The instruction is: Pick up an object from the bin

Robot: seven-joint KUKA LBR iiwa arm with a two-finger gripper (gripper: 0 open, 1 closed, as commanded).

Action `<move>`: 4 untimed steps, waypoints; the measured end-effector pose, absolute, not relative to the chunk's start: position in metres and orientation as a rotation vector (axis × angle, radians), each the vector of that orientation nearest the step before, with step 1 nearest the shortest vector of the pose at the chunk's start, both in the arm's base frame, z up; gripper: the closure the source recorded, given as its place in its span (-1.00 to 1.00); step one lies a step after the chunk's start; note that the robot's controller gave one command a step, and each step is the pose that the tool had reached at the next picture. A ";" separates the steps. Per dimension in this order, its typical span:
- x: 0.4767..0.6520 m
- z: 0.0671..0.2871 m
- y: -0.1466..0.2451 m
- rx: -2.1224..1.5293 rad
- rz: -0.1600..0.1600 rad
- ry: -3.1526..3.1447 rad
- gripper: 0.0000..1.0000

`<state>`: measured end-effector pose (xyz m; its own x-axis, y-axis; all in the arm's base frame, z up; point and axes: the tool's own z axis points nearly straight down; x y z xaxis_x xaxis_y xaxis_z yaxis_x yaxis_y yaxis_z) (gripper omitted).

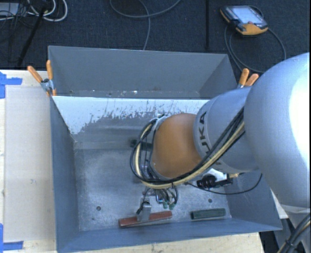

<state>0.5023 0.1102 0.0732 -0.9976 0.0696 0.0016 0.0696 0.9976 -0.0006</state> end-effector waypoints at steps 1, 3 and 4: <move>0.491 0.078 0.111 0.173 -0.001 -3.136 -1.00; 0.474 0.072 0.116 0.720 -0.002 -3.067 1.00; 0.478 0.073 0.116 0.716 -0.003 -3.085 -1.00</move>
Offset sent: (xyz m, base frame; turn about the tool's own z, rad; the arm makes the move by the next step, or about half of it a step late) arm -0.0299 -0.0013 -0.0032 0.0393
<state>0.4777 0.1161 0.0733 -0.8974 -0.4405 -0.0253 -0.4406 0.8977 -0.0042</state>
